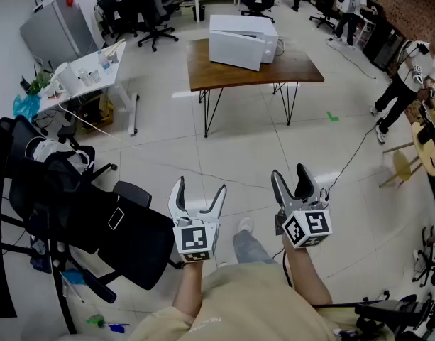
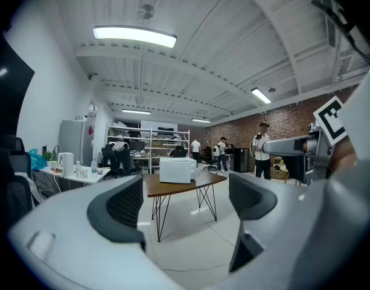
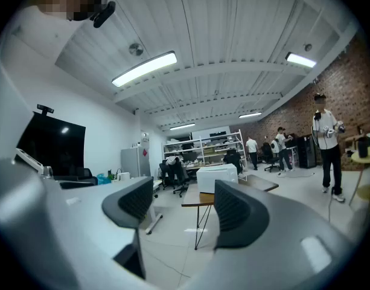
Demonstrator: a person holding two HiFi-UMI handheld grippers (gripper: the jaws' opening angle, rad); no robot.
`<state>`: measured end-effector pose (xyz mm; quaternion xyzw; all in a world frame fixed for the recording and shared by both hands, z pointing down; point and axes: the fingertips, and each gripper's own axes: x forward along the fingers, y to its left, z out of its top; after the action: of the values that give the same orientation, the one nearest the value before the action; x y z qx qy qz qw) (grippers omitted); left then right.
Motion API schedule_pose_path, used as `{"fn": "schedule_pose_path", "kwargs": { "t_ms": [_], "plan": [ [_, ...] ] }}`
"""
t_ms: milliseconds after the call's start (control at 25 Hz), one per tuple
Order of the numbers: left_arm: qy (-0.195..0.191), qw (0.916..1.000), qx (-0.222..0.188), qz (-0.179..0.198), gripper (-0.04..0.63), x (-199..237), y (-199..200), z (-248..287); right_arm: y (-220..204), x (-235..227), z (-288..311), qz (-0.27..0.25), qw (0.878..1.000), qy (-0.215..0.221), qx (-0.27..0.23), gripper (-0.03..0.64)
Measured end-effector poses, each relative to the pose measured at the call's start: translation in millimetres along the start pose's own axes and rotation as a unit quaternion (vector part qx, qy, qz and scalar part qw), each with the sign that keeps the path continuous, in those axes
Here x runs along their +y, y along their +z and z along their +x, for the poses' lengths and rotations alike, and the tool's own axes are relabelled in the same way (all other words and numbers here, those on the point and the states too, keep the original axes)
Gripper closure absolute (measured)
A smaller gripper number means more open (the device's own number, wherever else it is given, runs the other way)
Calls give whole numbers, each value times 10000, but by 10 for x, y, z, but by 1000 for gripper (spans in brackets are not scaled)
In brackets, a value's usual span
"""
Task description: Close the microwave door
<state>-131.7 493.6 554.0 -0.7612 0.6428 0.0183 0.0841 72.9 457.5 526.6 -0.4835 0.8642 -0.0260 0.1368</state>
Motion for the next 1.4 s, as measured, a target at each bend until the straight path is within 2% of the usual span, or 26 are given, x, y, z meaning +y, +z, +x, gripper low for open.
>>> {"fn": "schedule_pose_path", "kwargs": {
  "t_ms": [240, 400, 520, 640, 960, 1120, 1240, 1400],
  "plan": [
    [16, 10000, 52, -55, 149, -396, 64, 980, 249, -854, 559, -45, 9997, 169, -185, 310],
    [28, 9997, -137, 223, 166, -602, 170, 1536, 299, -1418, 905, -229, 9994, 52, -240, 310],
    [16, 9996, -161, 231, 174, -661, 189, 1856, 357, -1696, 1100, -172, 9994, -15, -311, 310],
    [-161, 9997, -125, 123, 181, -749, 89, 2197, 271, -1960, 1305, -136, 9996, -58, -220, 310],
    [-487, 9986, 174, -96, 190, -488, -293, 2909, -123, -2200, 1924, -52, 9997, -214, 57, 310],
    [-646, 9976, 226, -125, 199, -173, -491, 3333, -292, -2205, 2338, -144, 9988, -360, 286, 310],
    [-825, 9963, 160, -201, 199, -16, -706, 3726, -440, -2339, 2683, -243, 9981, -500, 248, 310],
    [-904, 9957, 35, -171, 207, 168, -720, 4317, -388, -2539, 3276, -417, 9976, -484, 269, 311]
  ]
}}
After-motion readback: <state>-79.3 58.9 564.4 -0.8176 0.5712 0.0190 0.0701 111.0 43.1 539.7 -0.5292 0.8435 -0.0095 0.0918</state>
